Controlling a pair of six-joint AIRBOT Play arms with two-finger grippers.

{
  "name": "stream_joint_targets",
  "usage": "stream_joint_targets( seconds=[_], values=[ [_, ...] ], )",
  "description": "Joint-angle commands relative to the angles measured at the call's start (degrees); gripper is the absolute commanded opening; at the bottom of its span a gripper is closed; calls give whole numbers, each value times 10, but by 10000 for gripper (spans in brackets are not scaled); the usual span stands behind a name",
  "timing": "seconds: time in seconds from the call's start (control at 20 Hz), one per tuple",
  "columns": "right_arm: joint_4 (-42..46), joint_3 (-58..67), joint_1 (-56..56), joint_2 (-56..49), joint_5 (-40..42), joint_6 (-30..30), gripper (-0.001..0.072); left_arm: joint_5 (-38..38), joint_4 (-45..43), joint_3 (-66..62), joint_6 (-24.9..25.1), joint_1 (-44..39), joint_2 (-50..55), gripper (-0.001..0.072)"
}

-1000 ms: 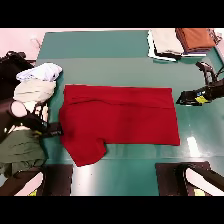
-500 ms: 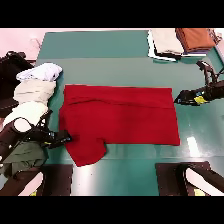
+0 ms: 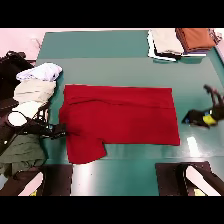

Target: Fold the shirts.

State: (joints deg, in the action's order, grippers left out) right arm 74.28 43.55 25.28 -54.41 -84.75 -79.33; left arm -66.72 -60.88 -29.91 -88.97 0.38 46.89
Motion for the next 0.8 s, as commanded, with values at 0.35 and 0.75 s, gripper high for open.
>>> stream_joint_targets(
  seconds=[0.35, 0.75],
  values=[
    [-58, -196, 103, 12, 70, 29, 428, -2, 0, -22, 15, 0, -1, 25],
    [-92, -134, 26, -59, 97, 34, 102, 0, 0, -22, 14, 0, -1, 24]
  ],
)
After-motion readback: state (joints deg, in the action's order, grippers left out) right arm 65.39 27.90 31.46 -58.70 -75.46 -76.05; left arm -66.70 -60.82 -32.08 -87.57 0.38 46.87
